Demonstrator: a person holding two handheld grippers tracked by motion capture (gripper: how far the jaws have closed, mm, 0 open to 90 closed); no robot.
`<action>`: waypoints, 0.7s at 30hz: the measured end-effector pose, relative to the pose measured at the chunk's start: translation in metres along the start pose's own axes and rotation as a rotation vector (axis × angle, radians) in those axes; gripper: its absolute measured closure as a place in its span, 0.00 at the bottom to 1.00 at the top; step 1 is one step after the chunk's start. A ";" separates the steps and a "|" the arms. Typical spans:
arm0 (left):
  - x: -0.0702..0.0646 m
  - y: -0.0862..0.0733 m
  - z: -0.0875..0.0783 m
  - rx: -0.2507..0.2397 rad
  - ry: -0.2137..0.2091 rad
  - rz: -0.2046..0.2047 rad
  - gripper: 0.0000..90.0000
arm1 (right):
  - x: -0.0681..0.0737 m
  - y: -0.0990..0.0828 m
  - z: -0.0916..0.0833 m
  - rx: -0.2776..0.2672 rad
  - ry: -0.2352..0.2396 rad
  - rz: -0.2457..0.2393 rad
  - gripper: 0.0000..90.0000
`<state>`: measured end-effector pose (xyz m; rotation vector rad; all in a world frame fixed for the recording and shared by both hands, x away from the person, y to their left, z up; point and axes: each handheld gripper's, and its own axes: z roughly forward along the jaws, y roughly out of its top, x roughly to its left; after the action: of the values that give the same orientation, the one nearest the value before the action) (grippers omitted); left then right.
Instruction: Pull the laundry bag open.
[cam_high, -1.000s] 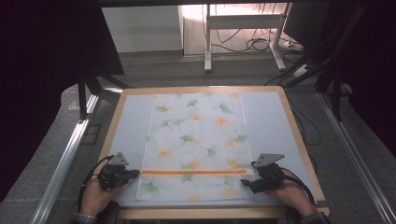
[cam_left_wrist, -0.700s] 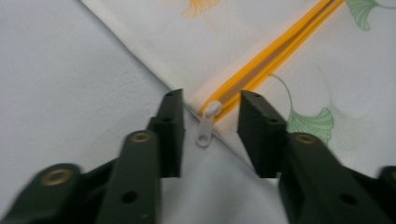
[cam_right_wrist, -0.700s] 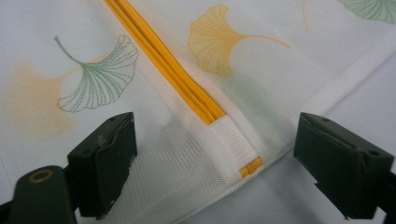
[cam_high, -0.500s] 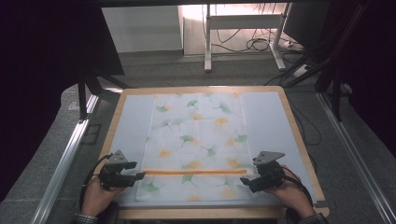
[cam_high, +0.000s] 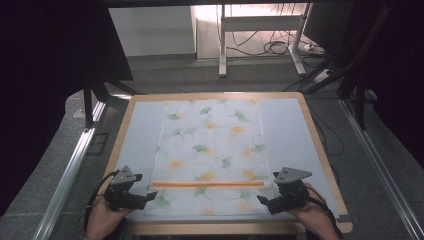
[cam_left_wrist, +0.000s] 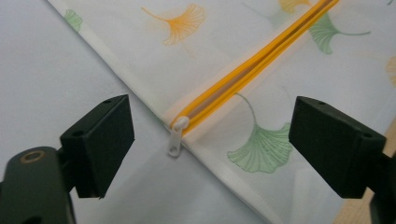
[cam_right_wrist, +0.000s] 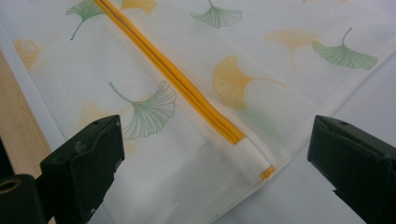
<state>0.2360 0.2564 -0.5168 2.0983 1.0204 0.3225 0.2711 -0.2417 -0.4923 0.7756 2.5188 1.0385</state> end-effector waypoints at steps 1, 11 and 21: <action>0.000 -0.001 -0.001 -0.003 0.003 -0.006 0.12 | 0.001 -0.001 -0.001 0.000 0.000 0.003 0.04; -0.004 -0.009 -0.004 0.003 0.012 -0.014 0.05 | 0.006 -0.014 -0.014 -0.001 0.005 0.037 0.04; -0.007 -0.008 -0.001 0.037 0.033 0.006 0.03 | 0.003 -0.021 -0.024 -0.021 0.012 0.104 0.03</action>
<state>0.2263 0.2545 -0.5216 2.1353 1.0468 0.3442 0.2497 -0.2653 -0.4911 0.9050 2.4960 1.1045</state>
